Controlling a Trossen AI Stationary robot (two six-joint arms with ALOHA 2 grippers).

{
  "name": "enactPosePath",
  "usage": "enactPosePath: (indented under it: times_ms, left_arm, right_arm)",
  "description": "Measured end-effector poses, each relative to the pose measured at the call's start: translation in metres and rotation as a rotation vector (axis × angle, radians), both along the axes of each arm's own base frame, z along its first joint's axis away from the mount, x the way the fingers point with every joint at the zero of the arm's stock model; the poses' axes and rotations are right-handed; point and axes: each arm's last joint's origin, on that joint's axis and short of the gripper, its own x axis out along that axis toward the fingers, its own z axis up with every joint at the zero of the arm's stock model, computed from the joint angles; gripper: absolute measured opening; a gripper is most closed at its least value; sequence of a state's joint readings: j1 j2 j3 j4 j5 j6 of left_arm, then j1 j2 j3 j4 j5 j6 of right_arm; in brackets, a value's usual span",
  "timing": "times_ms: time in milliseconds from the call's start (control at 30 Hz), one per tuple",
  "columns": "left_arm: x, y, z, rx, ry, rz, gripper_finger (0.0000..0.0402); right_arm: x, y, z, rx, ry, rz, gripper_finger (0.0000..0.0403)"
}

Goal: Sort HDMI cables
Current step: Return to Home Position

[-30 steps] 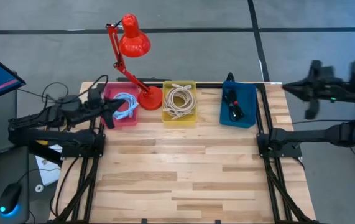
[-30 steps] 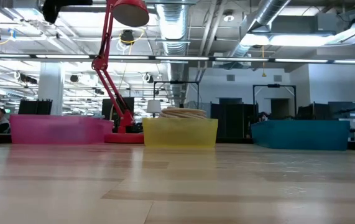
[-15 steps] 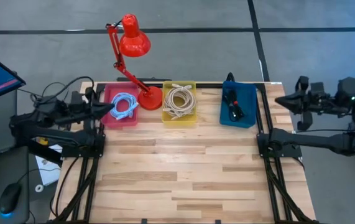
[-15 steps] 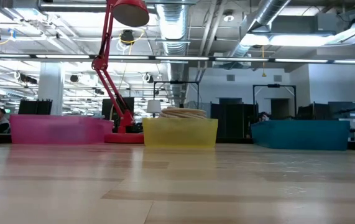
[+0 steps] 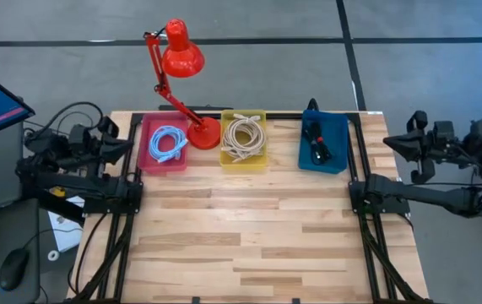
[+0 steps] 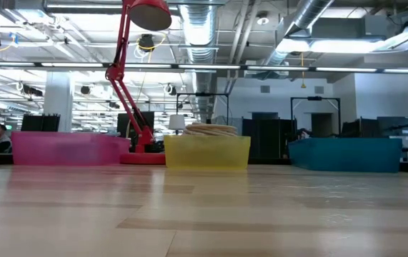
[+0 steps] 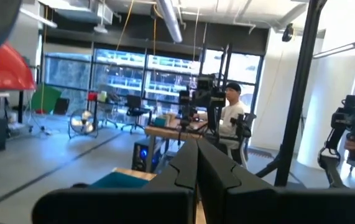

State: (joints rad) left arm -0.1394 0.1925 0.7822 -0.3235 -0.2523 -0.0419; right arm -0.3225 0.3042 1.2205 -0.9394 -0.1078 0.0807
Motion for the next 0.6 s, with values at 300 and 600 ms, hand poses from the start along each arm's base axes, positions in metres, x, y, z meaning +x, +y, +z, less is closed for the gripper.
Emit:
enactPosePath:
  times_ms: [300, 600]
  left_arm:
    - [-0.021, 0.003, -0.002, 0.05, -0.064, 0.021, 0.0003]
    - [-0.047, 0.007, -0.008, 0.039, -0.128, 0.026, 0.0003]
  right_arm:
    - [-0.01, 0.003, -0.003, -0.01, -0.027, -0.001, 0.0]
    - [-0.011, 0.004, -0.005, -0.005, -0.014, -0.004, 0.0]
